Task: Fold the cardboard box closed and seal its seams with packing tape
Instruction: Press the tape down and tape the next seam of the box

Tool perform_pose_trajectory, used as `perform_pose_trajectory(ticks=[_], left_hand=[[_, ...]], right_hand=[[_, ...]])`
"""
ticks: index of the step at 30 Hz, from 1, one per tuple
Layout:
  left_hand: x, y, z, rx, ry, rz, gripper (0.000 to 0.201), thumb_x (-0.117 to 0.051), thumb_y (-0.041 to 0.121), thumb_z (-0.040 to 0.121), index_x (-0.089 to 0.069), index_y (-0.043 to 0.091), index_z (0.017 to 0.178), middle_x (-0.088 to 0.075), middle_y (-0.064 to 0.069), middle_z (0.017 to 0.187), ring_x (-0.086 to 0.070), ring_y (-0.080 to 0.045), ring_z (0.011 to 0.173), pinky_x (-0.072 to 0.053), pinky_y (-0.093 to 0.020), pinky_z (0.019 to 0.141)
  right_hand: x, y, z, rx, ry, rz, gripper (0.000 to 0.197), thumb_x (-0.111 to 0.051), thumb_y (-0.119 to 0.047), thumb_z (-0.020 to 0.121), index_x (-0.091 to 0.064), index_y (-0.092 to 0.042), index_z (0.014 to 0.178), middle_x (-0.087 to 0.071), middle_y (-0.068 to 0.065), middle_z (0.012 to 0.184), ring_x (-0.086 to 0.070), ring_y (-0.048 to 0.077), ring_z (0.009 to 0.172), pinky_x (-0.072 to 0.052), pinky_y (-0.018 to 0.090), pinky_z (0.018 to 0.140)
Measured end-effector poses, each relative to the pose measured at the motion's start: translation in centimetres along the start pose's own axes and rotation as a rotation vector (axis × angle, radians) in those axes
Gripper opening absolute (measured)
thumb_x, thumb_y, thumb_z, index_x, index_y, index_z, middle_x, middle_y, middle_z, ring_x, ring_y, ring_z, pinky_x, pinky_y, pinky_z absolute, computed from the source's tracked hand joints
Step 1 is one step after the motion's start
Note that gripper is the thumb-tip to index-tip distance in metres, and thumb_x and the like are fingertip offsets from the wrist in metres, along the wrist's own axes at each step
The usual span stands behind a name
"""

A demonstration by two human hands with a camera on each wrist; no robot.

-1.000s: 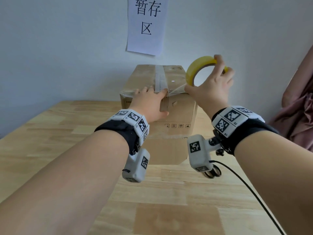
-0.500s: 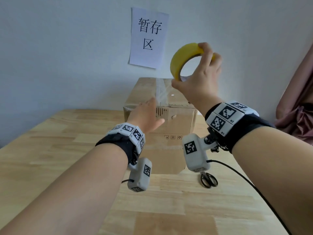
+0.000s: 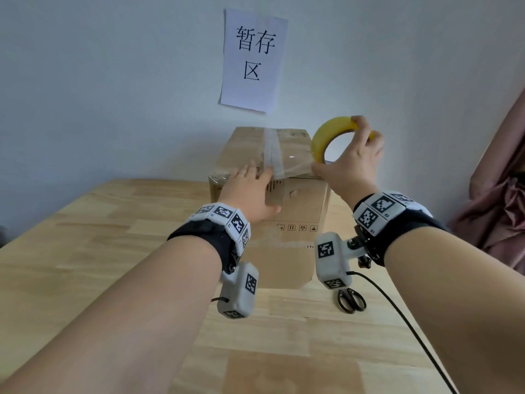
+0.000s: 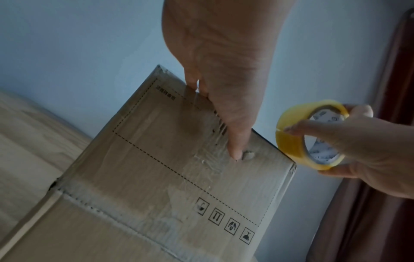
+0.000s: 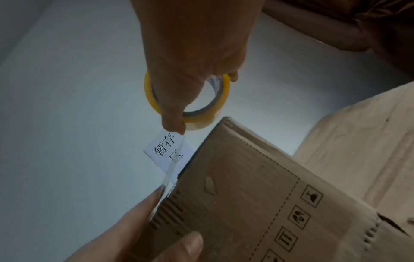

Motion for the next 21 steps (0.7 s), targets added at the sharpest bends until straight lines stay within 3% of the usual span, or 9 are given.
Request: perform_pose_trajectory(ticks=[8,12,16,21], left_hand=[[-0.1,0.4,0.4,0.011,-0.03,0.045,0.083,-0.046,0.062,0.087,-0.005,0.027,0.151,-0.002,-0.023,0.156,-0.012,-0.037,0.144,-0.012,-0.045,0.118],[0.8,-2.2,0.0,0.039,0.02,0.022,0.077,-0.041,0.06,0.09,-0.016,0.02,0.151,-0.015,-0.008,0.158,-0.022,-0.027,0.143,-0.022,-0.045,0.116],[0.7,-7.4,-1.6,0.131,-0.025,0.072,0.078,-0.04,0.059,0.091,-0.013,0.018,0.152,-0.012,-0.003,0.159,-0.015,-0.027,0.145,-0.013,-0.044,0.117],[0.8,-4.3,-0.9,0.063,-0.021,0.085,0.086,-0.037,0.062,0.091,-0.007,0.01,0.151,-0.007,-0.007,0.159,-0.008,-0.023,0.146,-0.005,-0.038,0.118]], right_hand=[[-0.5,0.4,-0.5,-0.026,0.006,-0.108,0.095,-0.077,-0.029,0.066,-0.02,-0.028,0.142,-0.021,0.014,0.14,-0.027,0.032,0.127,-0.031,0.029,0.074],[-0.7,0.1,-0.5,-0.03,0.009,-0.151,0.094,-0.076,-0.029,0.066,-0.02,-0.029,0.141,-0.02,0.014,0.141,-0.027,0.032,0.128,-0.033,0.03,0.072],[-0.7,0.1,-0.6,-0.016,0.004,-0.152,0.094,-0.076,-0.027,0.066,-0.021,-0.029,0.141,-0.02,0.014,0.141,-0.026,0.032,0.128,-0.033,0.029,0.073],[-0.6,0.1,-0.8,-0.024,0.004,-0.139,0.093,-0.076,-0.027,0.067,-0.021,-0.028,0.142,-0.019,0.015,0.142,-0.025,0.032,0.13,-0.031,0.028,0.075]])
Point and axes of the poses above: each hand's wrist, its own z-axis towards the middle knuckle, its own x-axis out of the back of the hand, y = z × x, the point moved 9 cm from there along z, towards the middle knuckle
